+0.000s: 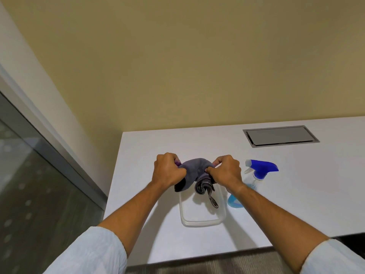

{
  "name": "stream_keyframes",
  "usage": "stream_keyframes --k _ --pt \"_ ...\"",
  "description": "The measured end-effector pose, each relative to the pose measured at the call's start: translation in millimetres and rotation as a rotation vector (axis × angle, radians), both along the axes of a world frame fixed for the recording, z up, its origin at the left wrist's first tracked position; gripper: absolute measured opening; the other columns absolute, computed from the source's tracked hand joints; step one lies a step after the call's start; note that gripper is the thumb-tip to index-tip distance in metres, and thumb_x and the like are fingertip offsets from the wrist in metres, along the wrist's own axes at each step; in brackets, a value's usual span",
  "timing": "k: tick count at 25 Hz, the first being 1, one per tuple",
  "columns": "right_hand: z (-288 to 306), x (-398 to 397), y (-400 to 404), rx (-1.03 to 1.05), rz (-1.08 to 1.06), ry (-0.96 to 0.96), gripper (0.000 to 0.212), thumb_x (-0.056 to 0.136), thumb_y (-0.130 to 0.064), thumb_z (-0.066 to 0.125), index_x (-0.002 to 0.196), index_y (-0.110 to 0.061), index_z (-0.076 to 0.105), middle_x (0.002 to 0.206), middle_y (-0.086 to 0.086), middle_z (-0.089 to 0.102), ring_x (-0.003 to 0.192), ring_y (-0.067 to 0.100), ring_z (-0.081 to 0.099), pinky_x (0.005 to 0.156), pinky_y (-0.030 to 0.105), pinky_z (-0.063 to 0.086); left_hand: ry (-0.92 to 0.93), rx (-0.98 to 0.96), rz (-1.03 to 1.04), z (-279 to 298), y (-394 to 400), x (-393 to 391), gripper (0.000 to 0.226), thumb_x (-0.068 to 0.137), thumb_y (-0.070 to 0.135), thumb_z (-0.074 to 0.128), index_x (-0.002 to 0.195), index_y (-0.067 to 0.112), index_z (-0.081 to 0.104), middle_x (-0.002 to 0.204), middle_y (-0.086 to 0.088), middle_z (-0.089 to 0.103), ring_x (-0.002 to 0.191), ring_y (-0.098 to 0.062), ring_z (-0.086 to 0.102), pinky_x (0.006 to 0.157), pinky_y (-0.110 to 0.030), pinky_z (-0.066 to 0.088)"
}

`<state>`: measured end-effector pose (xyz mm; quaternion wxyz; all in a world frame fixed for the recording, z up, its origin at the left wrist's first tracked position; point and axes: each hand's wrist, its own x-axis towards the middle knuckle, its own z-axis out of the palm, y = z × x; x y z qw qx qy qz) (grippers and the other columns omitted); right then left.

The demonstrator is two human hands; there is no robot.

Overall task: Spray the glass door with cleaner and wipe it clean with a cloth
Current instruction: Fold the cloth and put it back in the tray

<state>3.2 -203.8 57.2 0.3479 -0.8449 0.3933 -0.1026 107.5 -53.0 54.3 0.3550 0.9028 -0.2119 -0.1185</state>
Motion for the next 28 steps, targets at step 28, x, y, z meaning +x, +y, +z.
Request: stream_keyframes --k 28 --pt "-104 14 -27 -0.309 0.217 0.260 0.029 0.096 -0.035 0.055 0.116 -0.015 0.059 0.108 0.007 0.063 0.096 0.022 0.063 0.078 0.031 0.053 -0.156 0.376 -0.169 -91 -49 -10 0.006 0.080 0.011 0.058 0.086 0.011 0.057 0.096 -0.008 0.061 0.079 -0.022 0.054 0.063 -0.028 0.041"
